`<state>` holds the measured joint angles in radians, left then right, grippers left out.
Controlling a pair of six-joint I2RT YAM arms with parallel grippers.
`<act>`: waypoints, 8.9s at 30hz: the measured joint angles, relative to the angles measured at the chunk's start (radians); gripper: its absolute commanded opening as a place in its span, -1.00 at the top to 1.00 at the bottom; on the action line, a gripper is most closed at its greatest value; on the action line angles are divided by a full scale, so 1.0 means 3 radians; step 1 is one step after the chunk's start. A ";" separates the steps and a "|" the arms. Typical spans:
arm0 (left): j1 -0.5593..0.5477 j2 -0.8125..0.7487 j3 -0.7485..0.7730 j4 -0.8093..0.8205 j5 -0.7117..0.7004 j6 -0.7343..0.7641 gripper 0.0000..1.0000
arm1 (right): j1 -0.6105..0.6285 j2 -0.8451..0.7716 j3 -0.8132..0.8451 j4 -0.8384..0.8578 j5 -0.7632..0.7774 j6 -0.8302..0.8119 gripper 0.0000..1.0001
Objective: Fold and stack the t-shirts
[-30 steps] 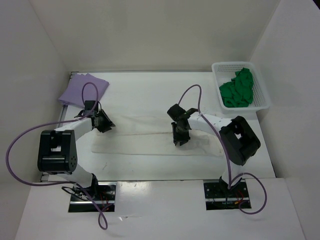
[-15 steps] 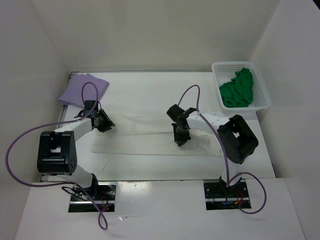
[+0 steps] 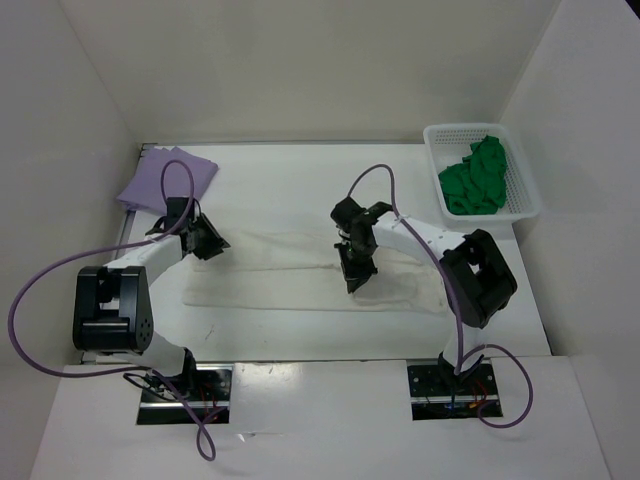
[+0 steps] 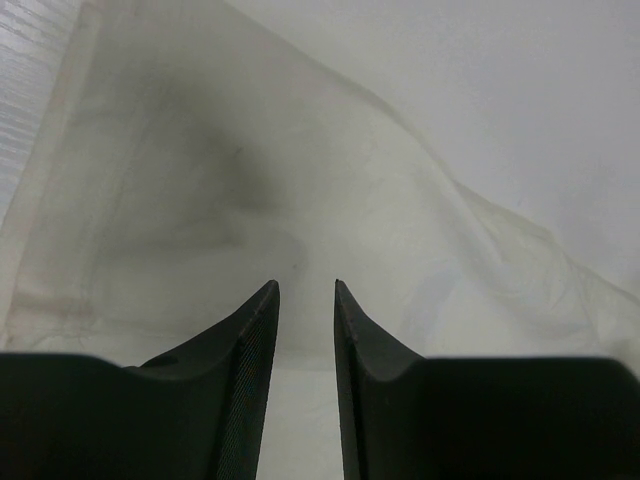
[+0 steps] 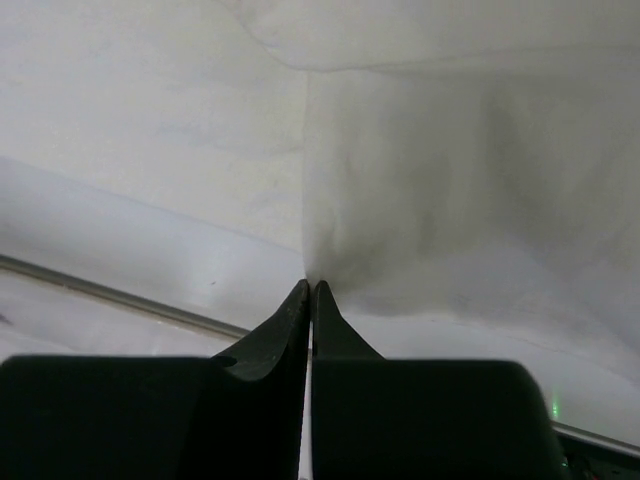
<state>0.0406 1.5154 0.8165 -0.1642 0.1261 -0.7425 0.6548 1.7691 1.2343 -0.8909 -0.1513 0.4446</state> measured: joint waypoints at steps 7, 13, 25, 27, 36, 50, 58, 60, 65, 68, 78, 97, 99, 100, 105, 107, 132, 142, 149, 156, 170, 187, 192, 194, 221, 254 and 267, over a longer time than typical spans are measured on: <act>0.0078 -0.0003 0.0015 -0.0020 0.0009 0.0004 0.29 | 0.0000 0.0001 0.0139 -0.0064 -0.0384 -0.0062 0.60; 0.0149 -0.0003 0.0022 -0.0028 0.0013 0.0011 0.29 | -0.0060 0.0003 0.0131 -0.0051 -0.0403 -0.0051 0.18; -0.0212 -0.0103 0.0215 -0.0051 0.0130 0.0046 0.22 | -0.1783 -0.0650 -0.0207 0.0753 0.0334 0.0399 0.27; -0.0317 -0.0100 0.0216 -0.0047 0.0163 0.0047 0.20 | -0.1940 -0.0684 -0.0305 0.0852 0.0535 0.0440 0.11; -0.0174 0.0168 0.0195 0.0042 0.0280 0.0022 0.20 | -0.2328 -0.0689 -0.0615 0.1095 0.0924 0.0486 0.07; -0.0006 0.0331 0.0127 0.0074 0.0378 0.0006 0.18 | -0.2328 -0.0521 -0.0799 0.1546 0.0549 0.0674 1.00; 0.0275 0.0406 0.0064 0.0052 0.0383 -0.0004 0.18 | -0.2328 -0.0478 -0.0660 0.1630 0.0581 0.0708 0.98; 0.0298 0.0406 0.0064 0.0053 0.0380 -0.0009 0.18 | -0.2328 -0.0394 -0.0556 0.1684 0.0605 0.0707 0.96; 0.0300 0.0404 0.0064 0.0050 0.0366 -0.0009 0.18 | -0.2319 -0.0178 -0.0413 0.1768 0.0655 0.0670 0.84; 0.0309 0.0403 0.0064 0.0039 0.0356 -0.0011 0.18 | -0.2299 -0.0079 -0.0327 0.1801 0.0662 0.0651 0.28; 0.0295 -0.0169 0.0108 -0.0153 0.0228 0.0025 0.18 | -0.2157 -0.0217 -0.0095 0.1587 0.0860 0.0483 0.27; 0.0771 0.0216 -0.0095 -0.0065 0.0403 -0.0006 0.13 | -0.1452 -0.0168 -0.0773 0.1527 0.0430 0.0946 0.93; 0.0888 0.0212 -0.0179 -0.0006 0.0571 -0.0076 0.11 | -0.1455 -0.0031 -0.0699 0.1545 0.0356 0.0974 0.93; 0.0940 0.0209 -0.0214 0.0028 0.0659 -0.0089 0.11 | -0.1451 0.0045 -0.0621 0.1539 0.0332 0.0982 0.93; 0.1095 -0.0038 -0.0399 -0.0076 0.0844 -0.0158 0.11 | -0.1372 0.0876 0.0487 0.1410 0.0117 0.0970 0.96; 0.1062 -0.0258 -0.0407 -0.0238 0.0870 -0.0142 0.11 | -0.1315 0.1378 0.1227 0.1352 0.0065 0.0968 0.98; 0.0516 -0.1218 -0.0102 -0.0729 0.0992 0.0123 0.14 | -0.0637 0.0533 0.2162 0.1064 -0.0361 0.0502 1.00; 0.0359 -0.0992 -0.0102 -0.0623 0.0960 0.0122 0.12 | -0.1442 0.0645 0.0759 0.1363 -0.0173 0.0515 1.00; 0.0326 -0.0978 -0.0103 -0.0573 0.0932 0.0122 0.09 | -0.1658 0.1225 0.1069 0.1425 0.0141 0.0395 1.00; 0.0309 -0.0985 -0.0104 -0.0584 0.0927 0.0113 0.09 | -0.1658 0.1850 0.1985 0.1425 0.0239 0.0365 1.00; -0.0282 -0.1057 -0.0034 -0.0706 0.0913 0.0003 -0.06 | -0.1530 0.2101 0.2786 0.1062 0.0352 0.0322 0.12; -0.0209 -0.0861 0.0240 -0.0779 0.0571 0.0271 -0.06 | 0.0534 0.0800 0.0006 0.2453 -0.0740 0.1492 -0.13; -0.0209 -0.0807 0.0239 -0.0795 0.0561 0.0295 -0.06 | 0.0474 0.0970 0.0064 0.2703 -0.0807 0.1713 0.55; -0.0209 -0.0806 0.0239 -0.0793 0.0552 0.0299 -0.06 | 0.0453 0.1034 0.0079 0.2745 -0.0773 0.1760 0.78; -0.1450 -0.0309 -0.0018 -0.1292 0.0772 0.0388 -0.01 | -0.0818 -0.1307 -0.1896 0.1437 -0.0735 0.1165 -0.09; -0.1443 0.0031 -0.0412 -0.1216 0.1106 0.0032 0.02 | -0.0058 -0.1652 -0.2600 0.1876 -0.0871 0.2089 -0.06; -0.1443 0.0029 -0.0423 -0.1041 0.1255 0.0112 0.63 | -0.0165 -0.1457 -0.2537 0.1923 -0.0905 0.1954 0.34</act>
<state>-0.3923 1.5242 0.6895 -0.4767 0.5026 -0.7090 0.6052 1.3319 0.4732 -0.3141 -0.4229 1.0309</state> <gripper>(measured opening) 0.291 0.389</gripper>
